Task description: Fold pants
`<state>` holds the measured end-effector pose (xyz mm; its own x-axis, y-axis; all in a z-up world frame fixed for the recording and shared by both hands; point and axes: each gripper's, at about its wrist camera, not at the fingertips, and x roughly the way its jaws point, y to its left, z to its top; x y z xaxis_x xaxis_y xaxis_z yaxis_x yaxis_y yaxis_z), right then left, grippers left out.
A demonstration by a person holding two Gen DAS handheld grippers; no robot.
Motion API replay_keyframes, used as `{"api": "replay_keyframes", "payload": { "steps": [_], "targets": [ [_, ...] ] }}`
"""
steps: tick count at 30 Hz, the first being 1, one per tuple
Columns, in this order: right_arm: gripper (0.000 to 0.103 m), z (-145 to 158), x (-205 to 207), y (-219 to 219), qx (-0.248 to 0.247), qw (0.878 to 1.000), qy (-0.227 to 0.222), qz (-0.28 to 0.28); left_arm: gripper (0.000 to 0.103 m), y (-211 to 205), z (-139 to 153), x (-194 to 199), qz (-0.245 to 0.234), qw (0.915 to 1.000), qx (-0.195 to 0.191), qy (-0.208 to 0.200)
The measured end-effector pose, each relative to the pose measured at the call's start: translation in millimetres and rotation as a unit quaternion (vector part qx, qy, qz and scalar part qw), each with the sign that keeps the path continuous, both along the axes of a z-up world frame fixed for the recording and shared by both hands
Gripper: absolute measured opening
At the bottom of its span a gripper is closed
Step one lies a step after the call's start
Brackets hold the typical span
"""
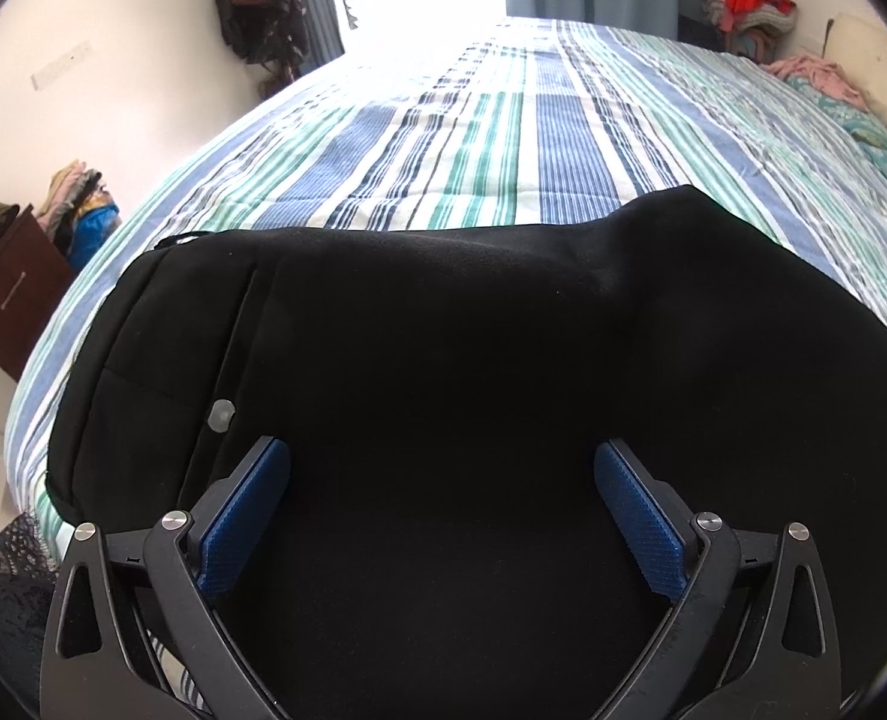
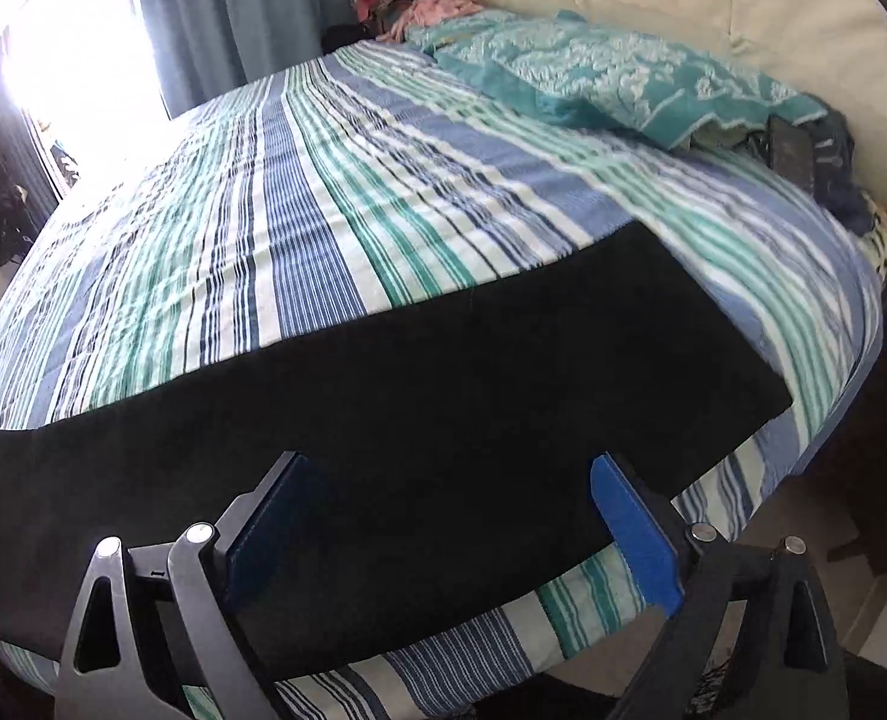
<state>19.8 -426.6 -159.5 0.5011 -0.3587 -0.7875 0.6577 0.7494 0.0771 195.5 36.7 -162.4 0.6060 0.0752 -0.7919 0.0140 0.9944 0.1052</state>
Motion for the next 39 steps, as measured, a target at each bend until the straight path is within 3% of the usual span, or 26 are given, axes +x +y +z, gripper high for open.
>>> {"api": "replay_keyframes", "payload": {
  "steps": [3,11,19,24,28,30,34,37,39],
  "targets": [
    [0.102,17,-3,9,-0.046,0.999,-0.028,0.003,0.102,-1,1,-3,-0.001,1.0000,0.002,-0.009],
    [0.102,12,2,5,-0.028,0.999,-0.018,0.006,0.102,-1,1,-4,0.004,1.0000,0.003,-0.008],
    [0.103,24,0,18,-0.107,0.994,-0.007,-0.008,0.102,-3,-1,-5,0.009,0.9998,0.011,-0.011],
    [0.103,46,-5,28,-0.198,0.980,-0.011,-0.027,0.102,-2,0,-5,0.018,0.9998,0.007,0.003],
    [0.103,50,-7,25,-0.207,0.977,-0.013,-0.037,0.102,0,1,-4,0.010,0.9999,0.000,0.012],
    [0.103,51,-9,20,-0.204,0.978,-0.015,-0.042,0.102,0,1,-6,-0.005,0.9999,-0.001,0.009],
    [0.103,58,-23,-10,-0.168,0.982,-0.080,-0.025,0.102,5,1,-8,-0.025,0.9995,-0.020,0.008],
    [0.103,73,-28,-60,-0.080,0.991,-0.104,-0.008,0.102,3,2,-7,-0.028,0.9994,-0.016,0.017],
    [0.103,84,-26,-96,-0.034,0.995,-0.090,0.000,0.102,1,1,-8,-0.028,0.9994,-0.009,0.019]
  ]
}}
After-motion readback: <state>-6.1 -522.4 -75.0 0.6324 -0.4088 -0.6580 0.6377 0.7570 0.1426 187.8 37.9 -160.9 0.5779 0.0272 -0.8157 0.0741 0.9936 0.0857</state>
